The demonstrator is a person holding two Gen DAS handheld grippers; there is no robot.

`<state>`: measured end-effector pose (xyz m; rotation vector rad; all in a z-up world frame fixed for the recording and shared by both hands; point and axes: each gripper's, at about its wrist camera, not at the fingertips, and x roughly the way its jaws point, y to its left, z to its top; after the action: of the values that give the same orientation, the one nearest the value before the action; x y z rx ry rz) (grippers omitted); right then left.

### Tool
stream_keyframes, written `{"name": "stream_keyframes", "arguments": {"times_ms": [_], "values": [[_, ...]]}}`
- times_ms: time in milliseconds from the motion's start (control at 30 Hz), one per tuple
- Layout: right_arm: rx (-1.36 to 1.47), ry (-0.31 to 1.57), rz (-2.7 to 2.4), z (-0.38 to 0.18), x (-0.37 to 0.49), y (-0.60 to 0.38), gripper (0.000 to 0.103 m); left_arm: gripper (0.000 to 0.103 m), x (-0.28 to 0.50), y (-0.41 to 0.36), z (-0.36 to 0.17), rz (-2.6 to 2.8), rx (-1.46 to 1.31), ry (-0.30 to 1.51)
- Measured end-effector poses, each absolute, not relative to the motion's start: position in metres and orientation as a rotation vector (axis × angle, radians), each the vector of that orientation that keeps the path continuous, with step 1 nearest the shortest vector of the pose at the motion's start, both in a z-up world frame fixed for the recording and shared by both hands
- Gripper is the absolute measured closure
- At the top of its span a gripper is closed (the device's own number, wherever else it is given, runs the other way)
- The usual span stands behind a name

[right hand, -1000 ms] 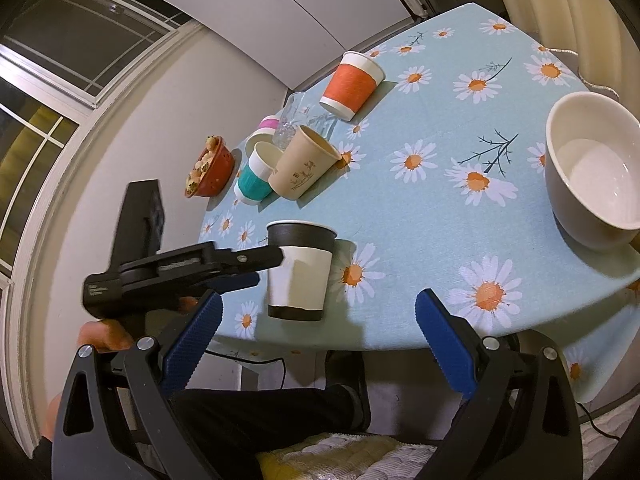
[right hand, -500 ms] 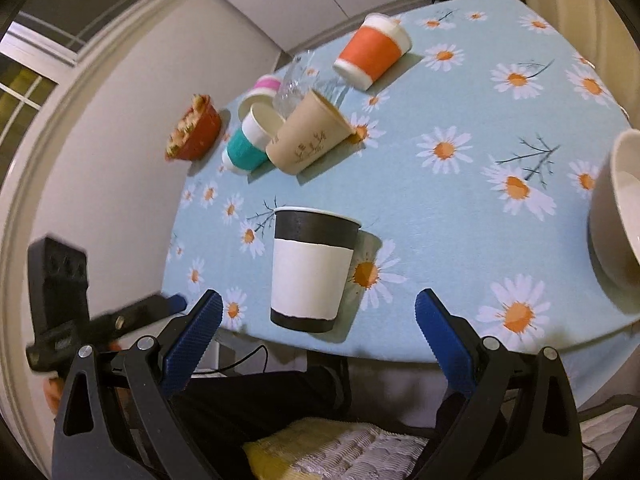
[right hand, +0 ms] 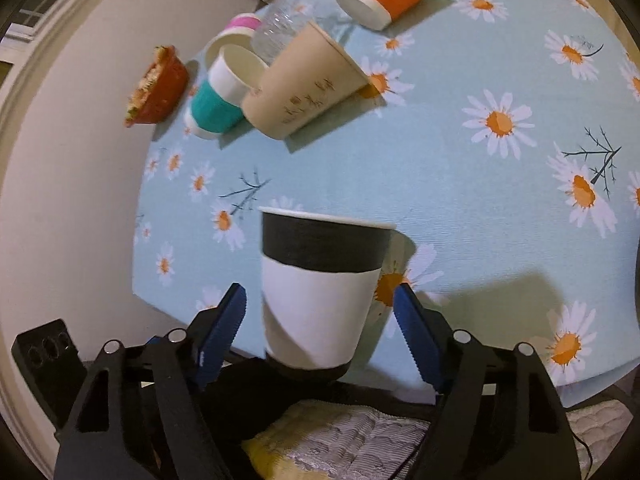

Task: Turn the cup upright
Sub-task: 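Close the right tool around the standing black-and-white cup, then lift the cup with the right tool and rotate it mouth-up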

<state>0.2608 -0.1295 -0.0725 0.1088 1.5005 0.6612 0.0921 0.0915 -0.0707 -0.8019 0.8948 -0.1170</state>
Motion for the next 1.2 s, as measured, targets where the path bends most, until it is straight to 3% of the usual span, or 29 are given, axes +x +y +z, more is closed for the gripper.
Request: {"name": "stream_keyframes", "arguments": {"times_ms": [233,567,867,1200], "values": [[0.115,1.515,0.638,-0.082,0.266,-0.124,0.038,0.023,0.088,0.095,-0.072,-0.130,-0.772,0.881],[0.099,1.465,0.628,-0.071,0.262,-0.118,0.039,0.023,0.082,0.108,-0.086,-0.133,-0.787,0.893],[0.020,1.230,0.674,-0.031,0.227,-0.114,0.039,0.023,0.078,0.119,-0.077,-0.100,-0.773,0.835],[-0.008,0.809,0.643,-0.007,0.174,-0.121,0.039,0.023,0.075,0.127,-0.074,-0.111,-0.801,0.797]]}}
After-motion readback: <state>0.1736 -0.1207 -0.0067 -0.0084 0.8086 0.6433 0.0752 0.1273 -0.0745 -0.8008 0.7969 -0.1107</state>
